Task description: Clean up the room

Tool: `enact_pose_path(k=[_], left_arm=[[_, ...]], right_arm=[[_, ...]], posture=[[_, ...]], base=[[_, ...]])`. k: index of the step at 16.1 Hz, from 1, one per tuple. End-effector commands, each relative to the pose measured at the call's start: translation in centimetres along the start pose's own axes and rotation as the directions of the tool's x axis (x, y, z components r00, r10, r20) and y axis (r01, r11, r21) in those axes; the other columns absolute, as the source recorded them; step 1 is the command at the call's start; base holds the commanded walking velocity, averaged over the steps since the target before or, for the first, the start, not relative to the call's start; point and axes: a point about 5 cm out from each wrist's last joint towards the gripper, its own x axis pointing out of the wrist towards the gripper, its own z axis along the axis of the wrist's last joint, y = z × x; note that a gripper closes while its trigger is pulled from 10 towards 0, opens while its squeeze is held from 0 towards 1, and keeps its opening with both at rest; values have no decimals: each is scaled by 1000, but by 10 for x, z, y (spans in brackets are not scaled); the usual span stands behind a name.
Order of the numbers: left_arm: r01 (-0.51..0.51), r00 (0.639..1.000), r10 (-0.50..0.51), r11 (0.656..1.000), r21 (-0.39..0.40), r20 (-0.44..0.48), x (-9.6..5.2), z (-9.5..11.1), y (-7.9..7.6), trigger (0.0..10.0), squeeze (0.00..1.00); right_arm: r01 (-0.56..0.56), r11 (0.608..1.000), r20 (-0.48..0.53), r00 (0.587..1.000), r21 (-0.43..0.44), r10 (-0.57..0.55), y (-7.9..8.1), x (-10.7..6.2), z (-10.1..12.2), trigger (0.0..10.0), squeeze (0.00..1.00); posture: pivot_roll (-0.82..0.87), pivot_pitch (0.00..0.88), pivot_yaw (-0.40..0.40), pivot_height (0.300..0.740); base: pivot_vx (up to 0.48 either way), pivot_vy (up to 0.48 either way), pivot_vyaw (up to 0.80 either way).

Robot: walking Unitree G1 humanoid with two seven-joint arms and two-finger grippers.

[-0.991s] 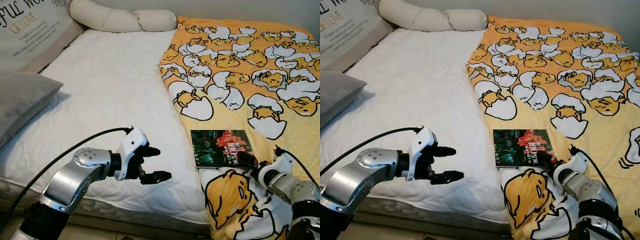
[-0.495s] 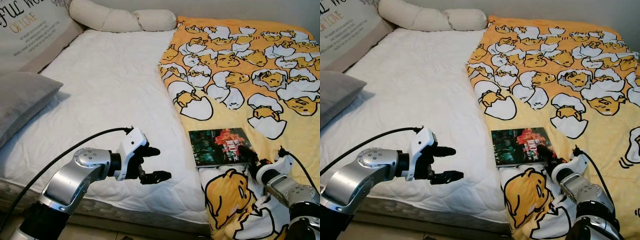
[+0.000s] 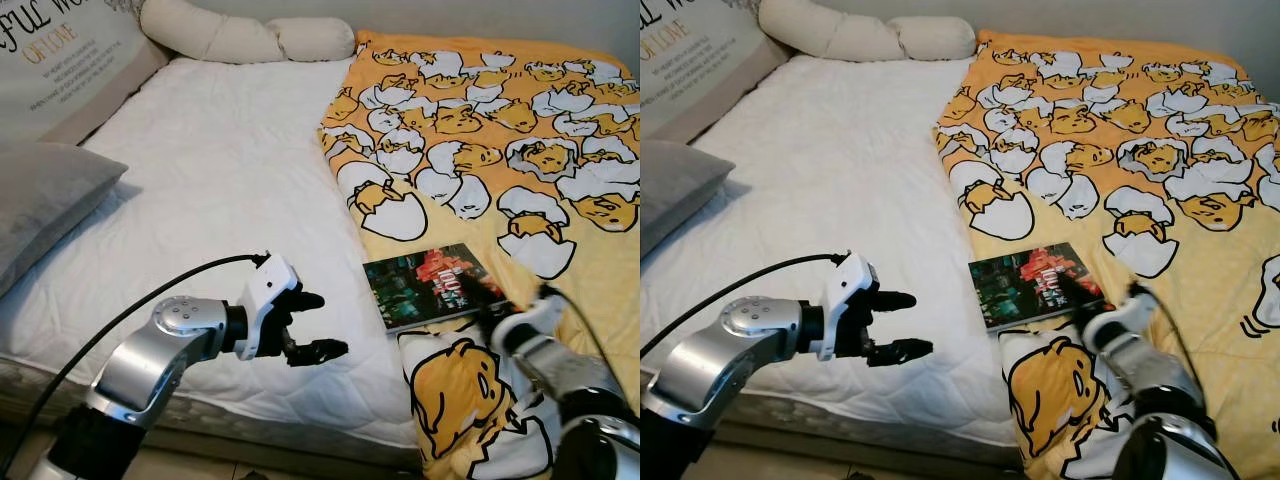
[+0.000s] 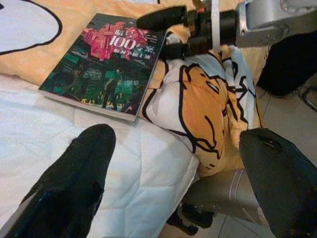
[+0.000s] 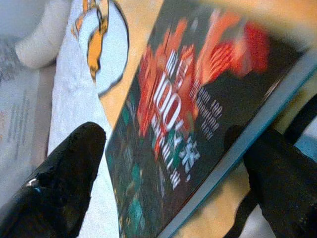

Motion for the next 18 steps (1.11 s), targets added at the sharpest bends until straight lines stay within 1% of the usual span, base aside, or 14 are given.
enact_pose_path(k=[1,2,3,5,6,10,11,13,14,15,16,17,18], left_arm=[[-34,999,34,999,12,-4,1,2,5,10000,51],[-41,999,41,999,12,-4,1,2,6,10000,51],[-56,998,56,998,5,-1,2,3,8,10000,0],[-64,998,64,998,0,-3,1,2,7,10000,0],[-69,998,69,998,-7,-2,0,1,7,10000,0],[-75,997,75,997,-17,-1,-1,-2,4,10000,0],[-76,997,76,997,-19,-2,-2,-3,3,10000,0],[-73,997,73,997,-22,0,-4,-3,0,10000,0],[-73,997,73,997,-22,-1,-5,-3,0,10000,0],[-74,997,74,997,-23,-3,-5,-4,0,10000,0],[-74,997,74,997,-21,-5,-5,-4,-1,10000,0],[-74,997,74,997,-19,-7,-6,-4,-1,10000,0],[-74,997,74,997,-18,-7,-6,-4,-1,10000,0]], right_arm=[[10,999,-42,999,-39,-11,7,7,-7,10000,0],[18,999,-54,998,-48,-21,7,9,-9,10000,0],[70,994,-109,991,-89,-79,6,13,-21,10000,0],[60,994,-141,987,-97,-73,9,17,-28,10000,0],[27,996,-152,988,-79,-39,14,19,-30,10000,0],[-3,998,-147,989,-56,-5,18,23,-36,10000,0],[-6,999,-141,990,-36,1,19,24,-38,10000,0],[-83,996,-85,993,28,85,28,26,-35,10000,0],[-89,995,-80,993,34,91,28,26,-35,10000,0],[-93,995,-62,993,44,96,29,27,-35,4627,0],[-91,994,-38,995,59,93,29,27,-34,549,0],[-93,993,-16,995,75,94,29,28,-33,0,0],[-94,992,-1,996,85,94,29,28,-32,0,0]], posture=[[-28,0,54,740],[-28,0,53,740],[-21,0,46,740],[-14,0,39,740],[-9,0,33,740],[3,0,24,740],[9,0,21,740],[16,0,16,740],[20,0,13,740],[22,0,14,740],[24,0,16,740],[26,0,16,740],[27,0,17,740]], base=[[0,0,0],[0,0,0],[0,0,0],[0,0,0],[0,0,0],[0,0,0],[0,0,0],[0,0,0],[0,0,0],[0,0,0],[0,0,0],[0,0,0],[0,0,0]])
